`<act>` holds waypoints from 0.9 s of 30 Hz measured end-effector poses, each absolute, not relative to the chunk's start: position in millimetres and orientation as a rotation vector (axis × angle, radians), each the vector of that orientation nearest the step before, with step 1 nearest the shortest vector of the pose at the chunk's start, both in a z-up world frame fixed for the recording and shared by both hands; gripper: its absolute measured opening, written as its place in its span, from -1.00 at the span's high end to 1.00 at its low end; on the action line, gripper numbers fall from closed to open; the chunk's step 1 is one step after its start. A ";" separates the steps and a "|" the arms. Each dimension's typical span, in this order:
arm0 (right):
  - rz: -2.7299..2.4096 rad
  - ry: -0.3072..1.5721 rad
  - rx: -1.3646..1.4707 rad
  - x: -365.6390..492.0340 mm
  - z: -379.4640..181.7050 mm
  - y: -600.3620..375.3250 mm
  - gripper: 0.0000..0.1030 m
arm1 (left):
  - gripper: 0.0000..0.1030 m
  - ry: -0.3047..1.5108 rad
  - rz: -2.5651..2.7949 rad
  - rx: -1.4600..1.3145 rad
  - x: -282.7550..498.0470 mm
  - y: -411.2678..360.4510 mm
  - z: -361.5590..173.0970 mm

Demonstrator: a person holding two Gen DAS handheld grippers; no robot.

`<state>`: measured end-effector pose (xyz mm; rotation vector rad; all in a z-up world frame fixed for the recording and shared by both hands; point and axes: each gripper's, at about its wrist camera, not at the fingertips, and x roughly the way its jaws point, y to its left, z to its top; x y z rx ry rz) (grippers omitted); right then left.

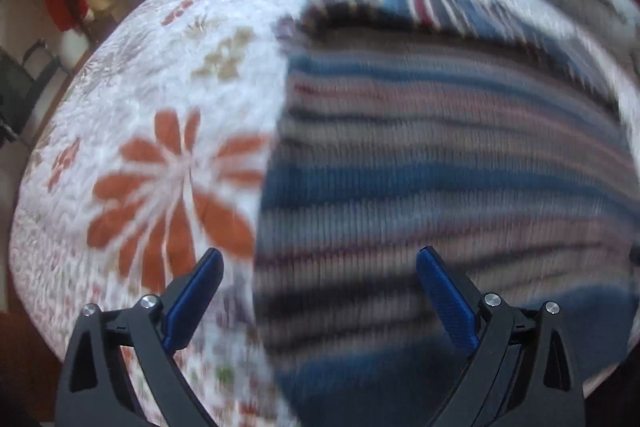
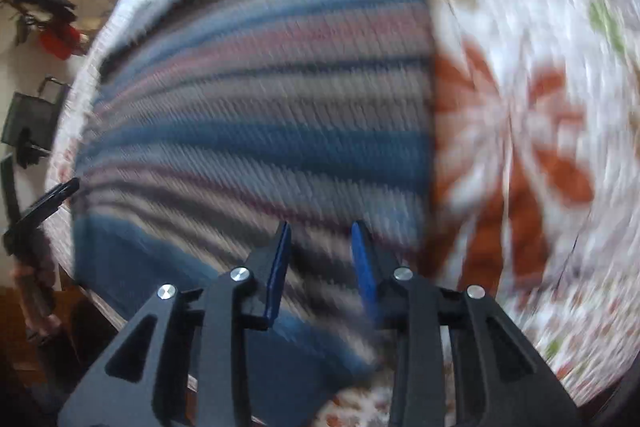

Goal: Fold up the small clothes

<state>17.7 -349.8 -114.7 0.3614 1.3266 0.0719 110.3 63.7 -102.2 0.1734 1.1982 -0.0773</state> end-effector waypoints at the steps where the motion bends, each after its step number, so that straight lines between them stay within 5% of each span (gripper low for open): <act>1: 0.072 1.288 0.373 11.9 -116.8 -351.0 0.40 | -0.90 1.218 -0.072 0.206 104.7 61.1 -110.0; 5: 0.055 1.258 0.396 1.6 -102.5 -354.9 0.33 | -0.90 1.261 -0.066 0.160 86.5 71.8 -117.4; 9: 0.078 1.236 0.327 -33.7 -74.4 -352.8 -0.10 | -0.89 1.237 -0.064 0.126 60.4 100.7 -92.2; 22: 0.151 1.298 0.471 -95.4 -100.3 -345.3 -0.10 | -0.89 1.389 -0.216 -0.030 30.4 107.1 -112.8; 27: 0.219 1.316 0.505 -84.8 -107.5 -328.1 0.13 | -0.87 1.382 -0.303 -0.186 32.4 111.5 -109.1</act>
